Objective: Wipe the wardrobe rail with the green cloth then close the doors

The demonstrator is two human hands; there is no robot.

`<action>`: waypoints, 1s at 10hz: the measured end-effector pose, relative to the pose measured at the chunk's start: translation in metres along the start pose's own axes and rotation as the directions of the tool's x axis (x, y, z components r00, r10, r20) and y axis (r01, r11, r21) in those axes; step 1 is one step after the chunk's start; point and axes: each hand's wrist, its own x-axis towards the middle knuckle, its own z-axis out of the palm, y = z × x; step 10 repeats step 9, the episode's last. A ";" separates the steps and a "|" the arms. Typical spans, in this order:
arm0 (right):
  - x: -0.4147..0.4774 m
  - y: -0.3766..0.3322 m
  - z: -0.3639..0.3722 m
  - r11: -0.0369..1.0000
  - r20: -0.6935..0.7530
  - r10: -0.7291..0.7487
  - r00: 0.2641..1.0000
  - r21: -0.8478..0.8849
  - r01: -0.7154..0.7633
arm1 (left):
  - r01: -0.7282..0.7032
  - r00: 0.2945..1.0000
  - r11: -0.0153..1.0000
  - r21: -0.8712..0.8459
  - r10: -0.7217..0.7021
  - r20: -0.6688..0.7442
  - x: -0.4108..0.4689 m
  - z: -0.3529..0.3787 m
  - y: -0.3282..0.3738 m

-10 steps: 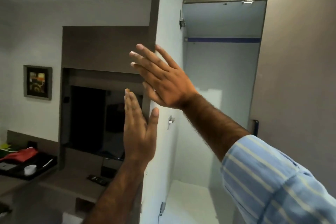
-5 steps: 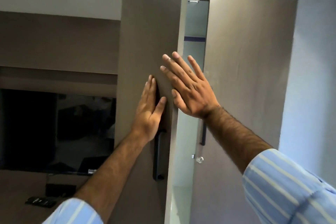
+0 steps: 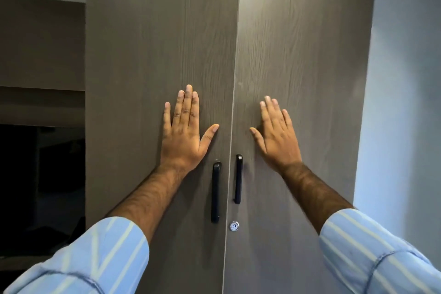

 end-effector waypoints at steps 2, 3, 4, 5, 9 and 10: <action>-0.018 0.014 0.047 0.993 -0.031 0.103 0.994 -0.046 -0.104 | 0.006 1.000 0.997 0.080 -0.005 -0.009 0.006 0.029 0.000; -0.020 0.017 0.059 0.992 -0.068 0.105 0.992 -0.069 -0.110 | 0.003 1.000 0.994 0.108 -0.002 -0.010 0.008 0.043 0.000; -0.021 0.020 0.063 0.990 -0.084 0.117 0.990 -0.067 -0.123 | 0.001 1.000 0.990 0.143 0.001 -0.014 0.011 0.055 -0.001; -0.019 0.019 0.065 0.992 -0.101 0.104 0.989 -0.067 -0.111 | 0.002 1.000 0.986 0.165 0.000 -0.013 0.011 0.062 -0.005; -0.008 0.030 0.025 0.852 -0.166 0.204 0.965 0.515 -0.091 | -0.029 0.999 0.983 0.182 0.036 -0.036 0.011 0.076 -0.008; -0.008 0.030 0.025 0.852 -0.166 0.204 0.965 0.515 -0.091 | -0.029 0.999 0.983 0.182 0.036 -0.036 0.011 0.076 -0.008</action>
